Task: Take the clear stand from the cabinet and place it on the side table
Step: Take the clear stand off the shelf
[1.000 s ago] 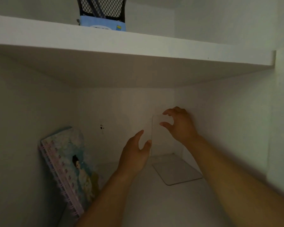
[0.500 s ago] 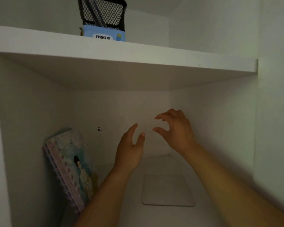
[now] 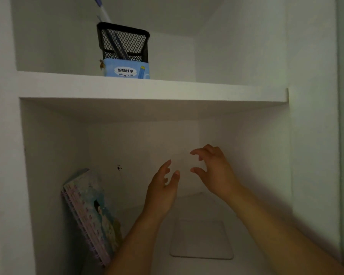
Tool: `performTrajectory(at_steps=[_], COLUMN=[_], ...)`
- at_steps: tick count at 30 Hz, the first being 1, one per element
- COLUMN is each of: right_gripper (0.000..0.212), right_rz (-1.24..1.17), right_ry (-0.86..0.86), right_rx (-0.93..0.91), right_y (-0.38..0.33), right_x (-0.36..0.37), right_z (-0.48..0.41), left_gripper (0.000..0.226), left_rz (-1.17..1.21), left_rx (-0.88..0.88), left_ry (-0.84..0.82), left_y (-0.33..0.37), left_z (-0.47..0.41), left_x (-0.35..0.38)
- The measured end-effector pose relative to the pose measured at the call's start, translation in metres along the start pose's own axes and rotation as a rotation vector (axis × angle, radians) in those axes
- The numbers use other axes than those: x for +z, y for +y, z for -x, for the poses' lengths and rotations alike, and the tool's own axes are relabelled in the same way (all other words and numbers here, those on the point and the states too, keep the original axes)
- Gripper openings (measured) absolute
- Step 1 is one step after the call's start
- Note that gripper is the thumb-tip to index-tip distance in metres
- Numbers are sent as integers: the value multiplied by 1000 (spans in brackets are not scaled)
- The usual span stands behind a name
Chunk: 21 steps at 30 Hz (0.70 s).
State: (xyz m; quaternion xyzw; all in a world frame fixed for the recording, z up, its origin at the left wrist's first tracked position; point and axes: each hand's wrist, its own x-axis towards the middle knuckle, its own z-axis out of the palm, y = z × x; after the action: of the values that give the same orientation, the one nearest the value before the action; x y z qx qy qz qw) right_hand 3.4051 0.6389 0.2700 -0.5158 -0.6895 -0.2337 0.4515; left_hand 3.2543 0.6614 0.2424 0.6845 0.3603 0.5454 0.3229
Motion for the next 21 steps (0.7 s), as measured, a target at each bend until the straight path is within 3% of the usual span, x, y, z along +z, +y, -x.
performTrajectory(at_steps=[7, 21], right_gripper=[37, 37], right_rz=[8, 76], right_ry=[-24, 63], right_rx=[-15, 45], right_y=[-19, -77], right_x=[-29, -92], right_z=[18, 67], left_gripper=[41, 51], left_rz=[119, 121], left_rx=[2, 126], left_ry=[-31, -141], left_y=[20, 49], left_z=[38, 111], left_x=[-3, -25])
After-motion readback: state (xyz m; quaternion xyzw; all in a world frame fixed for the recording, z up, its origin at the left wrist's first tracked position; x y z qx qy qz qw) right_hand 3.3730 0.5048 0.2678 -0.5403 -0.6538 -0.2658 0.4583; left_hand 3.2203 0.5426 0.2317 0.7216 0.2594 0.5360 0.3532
